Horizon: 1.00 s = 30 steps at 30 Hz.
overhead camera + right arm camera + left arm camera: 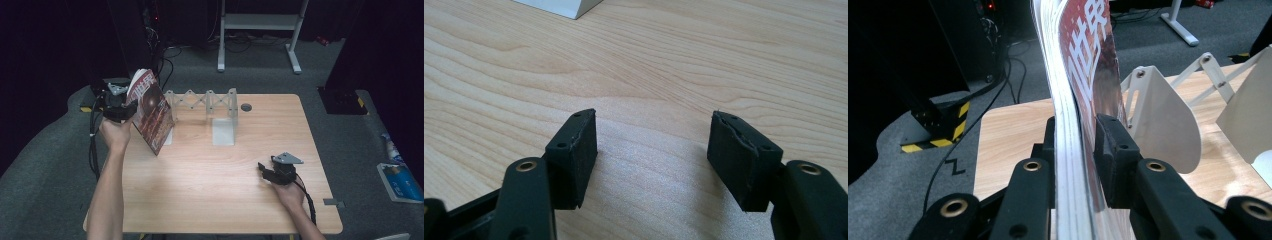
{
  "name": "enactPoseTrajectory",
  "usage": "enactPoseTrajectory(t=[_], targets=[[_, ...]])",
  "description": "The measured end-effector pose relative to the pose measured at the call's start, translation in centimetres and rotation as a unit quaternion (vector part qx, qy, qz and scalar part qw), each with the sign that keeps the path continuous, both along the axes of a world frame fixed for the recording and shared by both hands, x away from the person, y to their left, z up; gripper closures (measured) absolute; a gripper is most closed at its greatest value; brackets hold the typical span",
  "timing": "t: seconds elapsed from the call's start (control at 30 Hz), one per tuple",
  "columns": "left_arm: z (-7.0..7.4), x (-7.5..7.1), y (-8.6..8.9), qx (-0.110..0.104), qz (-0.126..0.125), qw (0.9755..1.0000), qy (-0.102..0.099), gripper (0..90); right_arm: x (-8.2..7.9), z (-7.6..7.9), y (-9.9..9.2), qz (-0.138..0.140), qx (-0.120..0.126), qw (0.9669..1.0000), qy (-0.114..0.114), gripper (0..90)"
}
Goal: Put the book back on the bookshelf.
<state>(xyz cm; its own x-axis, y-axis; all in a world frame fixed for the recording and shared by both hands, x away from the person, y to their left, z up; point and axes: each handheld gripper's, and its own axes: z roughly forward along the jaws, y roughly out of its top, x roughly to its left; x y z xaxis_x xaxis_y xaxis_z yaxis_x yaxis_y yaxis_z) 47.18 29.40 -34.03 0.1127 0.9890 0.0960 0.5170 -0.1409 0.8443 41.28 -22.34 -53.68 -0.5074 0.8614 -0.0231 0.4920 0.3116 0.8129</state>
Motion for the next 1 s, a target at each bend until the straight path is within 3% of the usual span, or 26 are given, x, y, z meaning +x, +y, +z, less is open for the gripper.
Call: enactPoseTrajectory(t=[0.43, 0.57, 1.0], targets=[[-0.16, -0.07, 0.31, 0.003, 0.007, 1.0000, 0.002, 66.7, -0.01, 0.00, 0.00, 0.000, 0.000, 1.0000, 0.000, 36.6], [-0.27, -0.11, 0.57, -0.023, 0.011, 0.9997, 0.003, 57.6, -0.01, 0.00, 0.00, 0.000, 0.000, 1.0000, 0.000, 36.6], [-0.16, -0.74, 0.59, -0.045, 0.000, 0.9989, -0.016, 39.5, -0.03, 0.00, 0.02, -0.001, 0.001, 1.0000, 0.001, 36.5]])
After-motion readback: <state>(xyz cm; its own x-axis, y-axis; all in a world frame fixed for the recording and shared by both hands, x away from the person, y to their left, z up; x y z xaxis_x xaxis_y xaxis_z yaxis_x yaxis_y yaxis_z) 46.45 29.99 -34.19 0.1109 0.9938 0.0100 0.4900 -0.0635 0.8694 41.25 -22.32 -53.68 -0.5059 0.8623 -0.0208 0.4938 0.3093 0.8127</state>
